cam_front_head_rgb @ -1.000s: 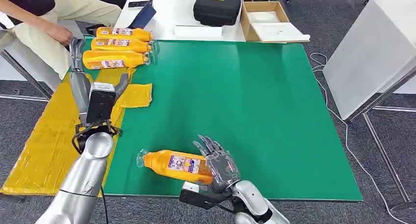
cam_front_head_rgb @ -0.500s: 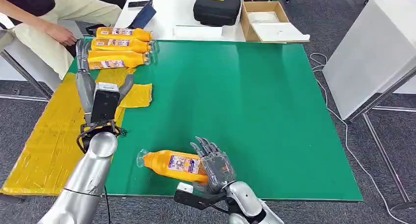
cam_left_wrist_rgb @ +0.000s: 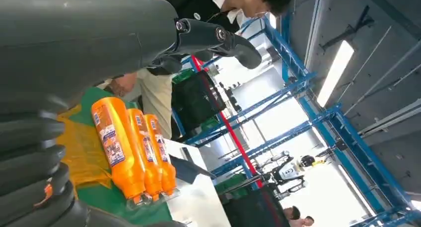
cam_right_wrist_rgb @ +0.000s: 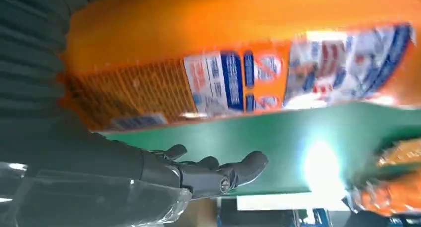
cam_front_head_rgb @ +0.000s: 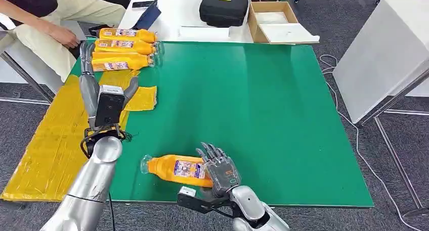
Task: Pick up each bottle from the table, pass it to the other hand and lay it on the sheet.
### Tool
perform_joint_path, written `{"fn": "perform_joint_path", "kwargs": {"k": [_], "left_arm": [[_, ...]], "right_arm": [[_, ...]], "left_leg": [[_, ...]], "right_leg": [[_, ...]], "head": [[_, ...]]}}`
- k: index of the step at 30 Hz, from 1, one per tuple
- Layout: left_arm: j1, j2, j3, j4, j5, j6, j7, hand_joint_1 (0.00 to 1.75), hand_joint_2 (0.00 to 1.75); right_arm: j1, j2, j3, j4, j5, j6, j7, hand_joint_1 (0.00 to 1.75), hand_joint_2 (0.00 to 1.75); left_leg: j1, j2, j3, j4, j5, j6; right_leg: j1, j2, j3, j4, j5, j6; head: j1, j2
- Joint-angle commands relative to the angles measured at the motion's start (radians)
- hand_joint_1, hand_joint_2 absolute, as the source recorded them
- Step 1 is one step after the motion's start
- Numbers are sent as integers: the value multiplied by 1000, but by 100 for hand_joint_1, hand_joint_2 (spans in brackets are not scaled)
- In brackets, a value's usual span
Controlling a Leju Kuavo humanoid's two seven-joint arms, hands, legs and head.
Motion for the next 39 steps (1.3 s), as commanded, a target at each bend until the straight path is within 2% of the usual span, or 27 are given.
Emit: {"fn": "perform_joint_path", "kwargs": {"k": [1, 3, 4, 5, 6, 9, 11, 12, 13, 18, 19, 21, 24, 25, 26, 27, 28, 30, 33, 39], "left_arm": [[-31, -14, -11, 64, 2, -1, 13, 0, 175], [-31, -14, -11, 64, 2, -1, 13, 0, 175], [-31, -14, -11, 64, 2, -1, 13, 0, 175], [-31, -14, -11, 64, 2, -1, 13, 0, 175], [-31, -14, -11, 64, 2, -1, 13, 0, 175], [-31, -14, -11, 64, 2, -1, 13, 0, 175], [-31, -14, -11, 64, 2, -1, 13, 0, 175], [-29, -16, -10, 65, 1, -3, 15, 0, 175], [-26, -17, -10, 64, -1, -2, 16, 0, 175], [-26, -21, -8, 67, -1, -4, 18, 0, 175], [-28, -22, -8, 71, 0, -5, 19, 0, 175], [-32, -25, -9, 78, 1, -7, 20, 0, 175], [-34, -29, -12, 82, 3, -8, 19, 0, 175], [-32, -31, -12, 82, 3, -7, 19, 0, 175], [-31, -30, -12, 80, 5, -7, 18, 0, 175], [-28, -30, -11, 77, 6, -7, 18, 0, 175], [-25, -30, -10, 73, 6, -7, 18, 0, 175], [-22, -30, -8, 68, 7, -8, 18, 0, 175], [-19, -30, -6, 66, 8, -9, 18, 0, 175], [-7, -28, -1, 55, 13, -8, 13, 0, 175]], "right_arm": [[-52, 31, 6, 158, 6, 20, 18, 0, 175], [-52, 31, 6, 158, 6, 20, 18, 0, 175], [-52, 31, 6, 158, 6, 20, 18, 0, 175], [-52, 31, 6, 158, 6, 20, 18, 0, 175], [-52, 31, 6, 158, 6, 20, 18, 0, 175], [-52, 31, 6, 158, 6, 20, 18, 0, 175], [-52, 31, 6, 158, 6, 20, 18, 0, 175], [-52, 35, 3, 166, 11, 27, 26, 0, 175], [-50, 36, 1, 171, 14, 32, 31, 0, 175], [-46, 39, 0, 205, 29, 52, 41, 0, 175], [-46, 41, -3, 213, 27, 58, 41, 0, 175], [-46, 44, -15, 228, 17, 73, 41, 0, 175], [-44, 44, -25, 240, 3, 90, 34, 0, 175], [-42, 40, -26, 241, 3, 88, 31, 19, 175], [-45, 43, -29, 252, 4, 97, 33, 136, 175], [-45, 43, -34, 252, 4, 97, 35, 155, 175], [-44, 42, -38, 251, 6, 99, 36, 164, 175], [-43, 40, -44, 248, 8, 102, 37, 168, 175], [-41, 38, -50, 242, 8, 102, 36, 173, 175], [-36, 28, -93, 208, 1, 89, 36, 175, 175]], "left_leg": [[1, -1, 7, -1, -2, -4], [1, -1, 4, -1, -1, -2], [1, -2, 11, -2, -4, -6], [1, -1, 4, -1, -1, -3], [1, -1, 8, -2, -2, -4], [1, -1, 4, -1, -1, -3], [1, -2, 10, -2, -3, -5], [1, -1, 4, -1, -1, -2], [1, -2, 8, -1, -2, -4], [0, -1, 6, -1, -1, -2], [1, -2, 13, -3, -3, -6], [1, -1, 8, -1, -1, -3], [1, -1, 10, -1, -1, -4], [1, -2, 11, -2, -1, -4], [1, -1, 10, -1, -1, -3], [1, 0, 11, -1, -1, -3], [1, -1, 14, -1, -3, -5], [2, -2, 19, -2, -6, -9], [2, -1, 19, -2, -6, -8], [2, -1, 22, -2, -6, -7]], "right_leg": [[1, -2, 7, -2, -2, -3], [1, -2, 4, -1, -1, -2], [1, -3, 12, -2, -4, -4], [1, -2, 5, -1, -1, -2], [1, -3, 8, -2, -3, -3], [1, -2, 4, -1, -1, -2], [1, -3, 10, -2, -3, -4], [1, -2, 4, -1, -1, -2], [1, -3, 8, -2, -2, -3], [0, -2, 6, -2, -1, -2], [1, -4, 13, -3, -4, -4], [1, -3, 8, -2, -2, -2], [1, -3, 9, -2, -3, -5], [1, -4, 9, -2, -3, -4], [1, -3, 7, -2, -2, -4], [1, -3, 6, -2, -2, -4], [1, -4, 7, -2, -3, -5], [1, -5, 6, -3, -6, -4], [1, -3, 6, -3, -6, -3], [0, -3, 9, -3, -6, -4]], "head": [[0, 0], [0, 0], [0, 0], [0, 0], [0, 0], [0, 0], [0, 0], [0, 0], [0, 0], [0, 0], [0, 0], [0, 0], [0, 0], [0, 0], [0, 0], [0, 0], [0, 0], [0, 0], [0, 0], [0, 0]]}}
